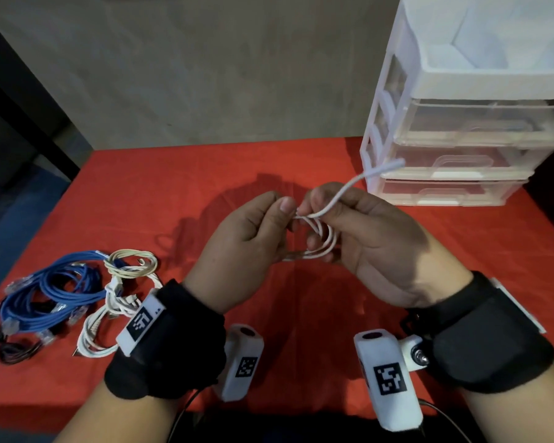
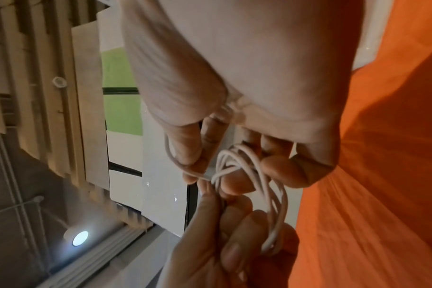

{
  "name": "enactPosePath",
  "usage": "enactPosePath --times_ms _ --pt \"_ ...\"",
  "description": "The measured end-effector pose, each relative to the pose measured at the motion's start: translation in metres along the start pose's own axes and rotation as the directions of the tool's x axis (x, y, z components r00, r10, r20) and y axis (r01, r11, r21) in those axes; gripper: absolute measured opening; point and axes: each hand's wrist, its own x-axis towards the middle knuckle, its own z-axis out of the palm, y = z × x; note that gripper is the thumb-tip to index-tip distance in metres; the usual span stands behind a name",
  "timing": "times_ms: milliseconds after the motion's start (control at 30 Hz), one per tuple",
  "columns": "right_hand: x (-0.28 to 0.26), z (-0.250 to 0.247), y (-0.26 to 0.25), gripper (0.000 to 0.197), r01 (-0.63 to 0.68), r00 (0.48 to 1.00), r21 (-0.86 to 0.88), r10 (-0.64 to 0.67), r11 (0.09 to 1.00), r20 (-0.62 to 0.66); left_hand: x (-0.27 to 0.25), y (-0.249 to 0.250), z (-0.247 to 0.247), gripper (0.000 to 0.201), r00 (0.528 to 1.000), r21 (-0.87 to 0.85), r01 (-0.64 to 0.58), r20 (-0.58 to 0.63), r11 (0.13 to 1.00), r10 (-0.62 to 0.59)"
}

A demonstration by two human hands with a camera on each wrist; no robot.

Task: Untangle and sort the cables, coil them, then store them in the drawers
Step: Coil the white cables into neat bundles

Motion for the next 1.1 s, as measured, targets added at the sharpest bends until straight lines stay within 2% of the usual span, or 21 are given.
enactPosePath --times_ms 100,167,267,300,400,500,600,667,700,800,867,900,933,967,1000,1033,1067,1100 --pt "-0.003 -0.004 -0.003 0.007 0.059 0.997 -0.073 -0.055 0.996 0.059 0.001 0.002 0.000 0.037 0.999 -0.068 0.024 -0.024 0.997 -0.026" --pt "-0.003 -0.004 -0.004 0.016 0.121 0.991 -0.156 -0.111 0.980 0.073 0.001 0.003 0.000 0.038 0.998 -0.141 0.051 -0.039 0.989 -0.057" --pt "0.002 -0.001 0.002 0.040 0.150 0.988 -0.311 -0.157 0.938 0.000 0.000 0.002 0.003 0.045 0.994 -0.290 0.111 0.017 0.951 -0.111" --pt "0.003 0.000 0.004 0.040 0.148 0.985 -0.378 -0.170 0.914 -0.025 -0.001 0.003 0.005 0.046 0.991 -0.317 0.135 0.022 0.939 -0.135" --pt "0.004 0.000 0.007 0.021 0.187 0.971 -0.576 -0.238 0.796 -0.014 -0.001 0.003 0.012 0.045 0.984 -0.306 0.164 -0.013 0.938 -0.177" --pt "0.002 -0.004 0.000 0.016 0.189 0.972 -0.676 -0.234 0.712 0.026 -0.003 0.004 0.016 0.034 0.985 -0.242 0.144 -0.055 0.960 -0.162" --pt "0.001 -0.010 -0.007 0.009 0.124 0.988 -0.707 -0.156 0.696 0.020 -0.005 0.010 0.018 0.032 0.990 -0.237 0.121 -0.043 0.964 -0.135" --pt "0.000 -0.010 -0.005 0.010 0.126 0.978 -0.714 -0.205 0.689 -0.026 -0.006 0.014 0.019 0.033 0.992 -0.268 0.117 -0.017 0.956 -0.126" --pt "0.000 -0.008 -0.003 0.011 0.151 0.959 -0.747 -0.280 0.647 -0.049 -0.006 0.015 0.019 0.033 0.992 -0.283 0.115 -0.007 0.952 -0.122" --pt "0.003 0.000 0.002 0.014 0.199 0.856 -0.889 -0.515 0.412 -0.047 -0.003 0.017 0.021 0.033 0.996 -0.243 0.086 -0.003 0.966 -0.089" --pt "0.005 0.001 0.004 0.016 0.198 0.838 -0.914 -0.545 0.353 -0.029 -0.002 0.018 0.020 0.032 0.997 -0.187 0.075 0.001 0.979 -0.076" --pt "0.005 0.002 0.004 0.016 0.196 0.846 -0.916 -0.533 0.351 -0.024 -0.001 0.017 0.019 0.032 0.997 -0.188 0.081 0.005 0.979 -0.081" --pt "0.004 0.002 0.004 0.017 0.201 0.866 -0.903 -0.501 0.380 -0.018 -0.001 0.017 0.016 0.031 0.995 -0.212 0.094 0.008 0.973 -0.095" --pt "0.003 0.003 0.003 0.017 0.202 0.900 -0.857 -0.435 0.473 -0.028 -0.001 0.018 0.012 0.030 0.993 -0.261 0.117 0.014 0.958 -0.118" --pt "0.001 0.004 0.000 0.016 0.190 0.937 -0.760 -0.345 0.621 -0.048 -0.001 0.019 0.008 0.030 0.989 -0.330 0.149 0.030 0.932 -0.147" --pt "0.000 0.004 -0.004 0.010 0.152 0.969 -0.600 -0.237 0.785 -0.064 -0.001 0.019 0.005 0.031 0.983 -0.407 0.185 0.061 0.894 -0.176" --pt "-0.002 0.005 -0.008 0.003 0.089 0.990 -0.417 -0.127 0.905 -0.063 -0.002 0.020 0.002 0.032 0.974 -0.477 0.225 0.101 0.850 -0.201" --pt "-0.003 0.005 -0.011 0.009 0.034 0.998 -0.279 -0.048 0.960 -0.045 -0.002 0.021 -0.001 0.033 0.965 -0.532 0.264 0.141 0.805 -0.223"
